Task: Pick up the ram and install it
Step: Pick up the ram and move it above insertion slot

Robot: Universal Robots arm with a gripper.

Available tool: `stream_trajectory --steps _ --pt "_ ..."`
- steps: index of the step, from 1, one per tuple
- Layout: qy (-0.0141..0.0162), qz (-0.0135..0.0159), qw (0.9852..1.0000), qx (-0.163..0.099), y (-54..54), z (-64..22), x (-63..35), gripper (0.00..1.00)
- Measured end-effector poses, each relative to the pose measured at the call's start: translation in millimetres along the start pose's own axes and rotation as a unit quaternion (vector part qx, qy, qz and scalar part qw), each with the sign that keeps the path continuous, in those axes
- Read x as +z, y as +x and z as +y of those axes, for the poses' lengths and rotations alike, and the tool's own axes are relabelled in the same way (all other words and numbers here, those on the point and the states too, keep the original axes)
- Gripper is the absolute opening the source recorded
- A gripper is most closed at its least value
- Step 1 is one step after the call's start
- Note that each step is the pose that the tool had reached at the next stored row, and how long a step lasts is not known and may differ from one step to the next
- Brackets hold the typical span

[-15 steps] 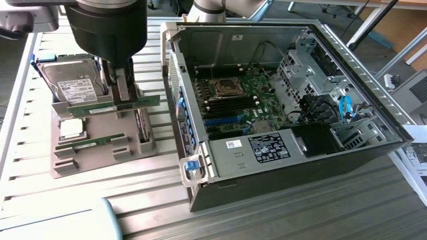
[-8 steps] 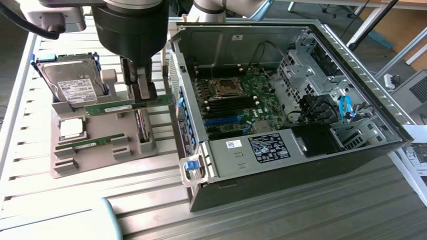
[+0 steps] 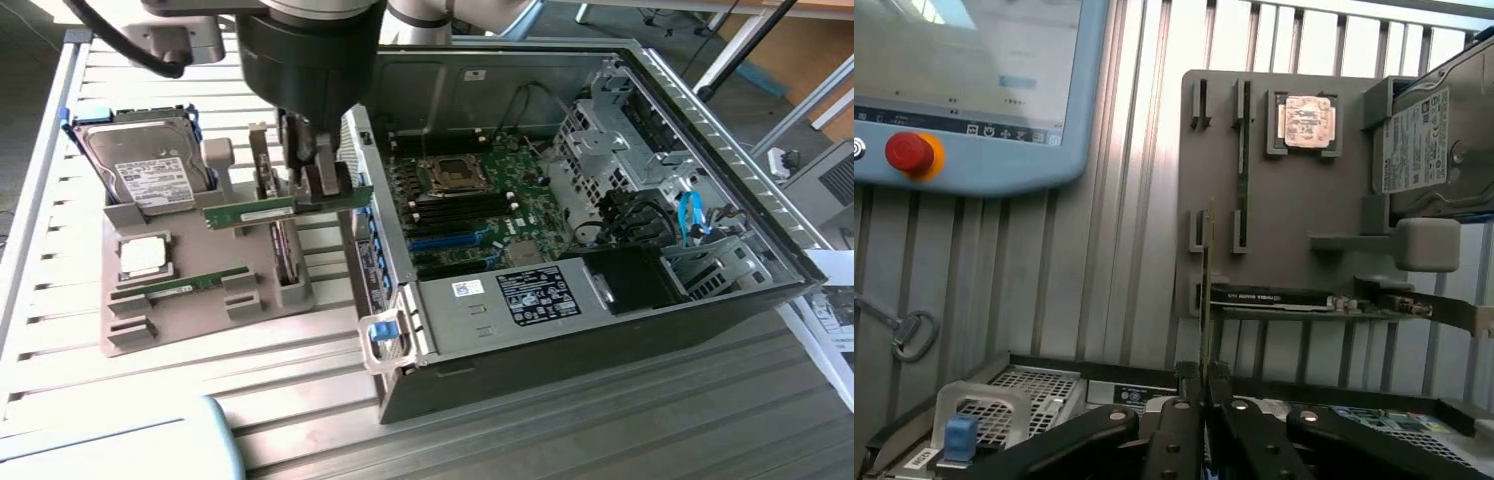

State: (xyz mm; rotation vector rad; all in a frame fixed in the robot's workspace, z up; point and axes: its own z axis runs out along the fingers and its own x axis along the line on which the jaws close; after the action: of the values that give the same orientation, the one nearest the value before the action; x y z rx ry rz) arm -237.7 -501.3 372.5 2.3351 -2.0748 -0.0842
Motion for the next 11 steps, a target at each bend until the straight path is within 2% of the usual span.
stream_trajectory --steps 7,11 --pt "-0.0013 -0.0002 1.0 0.0 2.2 -18.8 -0.7 0.14" --pt "-0.0025 -0.0003 1.0 0.0 4.2 -36.1 -1.5 0.14"
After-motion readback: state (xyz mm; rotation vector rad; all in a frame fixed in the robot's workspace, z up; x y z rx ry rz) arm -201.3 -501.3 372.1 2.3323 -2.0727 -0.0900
